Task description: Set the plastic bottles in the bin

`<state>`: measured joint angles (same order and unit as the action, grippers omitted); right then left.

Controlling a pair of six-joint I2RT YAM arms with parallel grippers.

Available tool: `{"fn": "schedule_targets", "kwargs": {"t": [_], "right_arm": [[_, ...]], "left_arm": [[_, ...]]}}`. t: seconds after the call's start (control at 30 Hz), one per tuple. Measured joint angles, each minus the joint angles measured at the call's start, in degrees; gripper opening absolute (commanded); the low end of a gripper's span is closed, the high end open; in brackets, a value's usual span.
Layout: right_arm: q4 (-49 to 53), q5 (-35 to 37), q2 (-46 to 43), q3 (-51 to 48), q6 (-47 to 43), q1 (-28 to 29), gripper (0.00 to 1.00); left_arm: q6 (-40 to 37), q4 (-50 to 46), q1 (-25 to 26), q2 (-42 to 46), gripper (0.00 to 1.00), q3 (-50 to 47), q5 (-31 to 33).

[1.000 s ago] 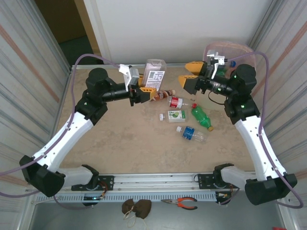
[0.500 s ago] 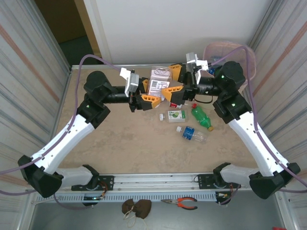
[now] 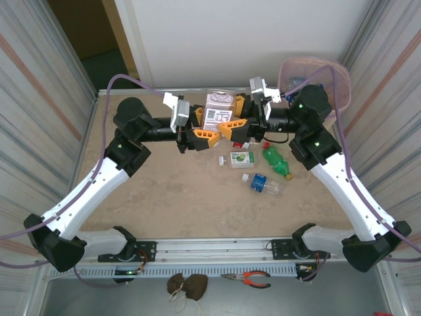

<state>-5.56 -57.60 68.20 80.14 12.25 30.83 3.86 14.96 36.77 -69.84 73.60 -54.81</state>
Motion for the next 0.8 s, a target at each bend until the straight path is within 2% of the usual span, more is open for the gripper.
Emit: {"fn": "schedule_targets", "kwargs": {"t": [0.5,0.67,0.8], "right_arm": [[0.0,-0.5,0.0,0.3,-2.0,0.8,0.29],[0.0,-0.3,0.0,0.6,-2.0,1.0,0.22],[0.2,0.1,0.0,0.6,-2.0,1.0,0.21]], "left_arm": [[-0.2,0.2,0.1,0.9,0.44,-0.4,1.5],[-0.7,0.2,0.3,1.3,0.51,-0.6,2.1],[-1.3,0.3,0.3,2.1,0.62,-1.1,3.4]]}}
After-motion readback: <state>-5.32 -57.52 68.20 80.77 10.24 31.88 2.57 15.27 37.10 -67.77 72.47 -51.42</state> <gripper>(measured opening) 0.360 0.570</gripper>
